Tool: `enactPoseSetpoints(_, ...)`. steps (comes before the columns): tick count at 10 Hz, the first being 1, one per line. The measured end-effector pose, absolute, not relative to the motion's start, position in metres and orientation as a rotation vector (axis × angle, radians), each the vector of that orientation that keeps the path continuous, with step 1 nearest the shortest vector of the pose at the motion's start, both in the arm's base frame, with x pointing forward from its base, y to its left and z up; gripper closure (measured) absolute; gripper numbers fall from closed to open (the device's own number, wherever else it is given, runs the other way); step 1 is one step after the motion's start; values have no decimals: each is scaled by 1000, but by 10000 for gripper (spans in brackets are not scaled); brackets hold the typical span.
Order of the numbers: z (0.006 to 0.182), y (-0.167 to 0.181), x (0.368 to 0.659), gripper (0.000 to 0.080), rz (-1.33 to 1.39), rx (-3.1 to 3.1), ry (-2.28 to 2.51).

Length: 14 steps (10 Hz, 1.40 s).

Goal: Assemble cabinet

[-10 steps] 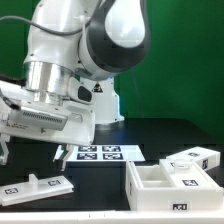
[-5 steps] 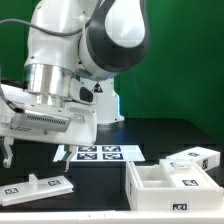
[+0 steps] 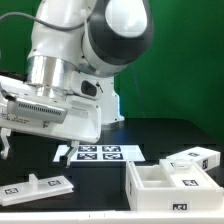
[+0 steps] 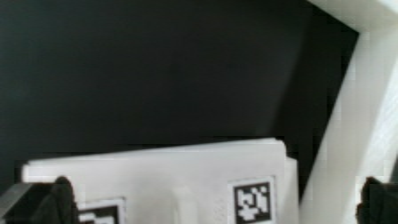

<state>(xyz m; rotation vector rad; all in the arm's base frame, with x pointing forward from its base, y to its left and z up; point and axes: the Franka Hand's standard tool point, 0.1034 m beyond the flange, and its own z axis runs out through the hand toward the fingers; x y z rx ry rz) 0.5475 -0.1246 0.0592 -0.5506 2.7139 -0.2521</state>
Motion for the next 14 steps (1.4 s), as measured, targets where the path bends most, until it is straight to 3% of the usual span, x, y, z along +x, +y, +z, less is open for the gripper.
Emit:
enactPoseSetpoints(6,54,-133,538,3,-286,-556,2733)
enactPoseSetpoints(8,79,-137,568,3,-392,-543,2670)
enactPoseSetpoints(9,80,-134,570,3,-386,-552,2664)
enactPoseSetpoints(14,71,-138,561,3,-423,-580,2684)
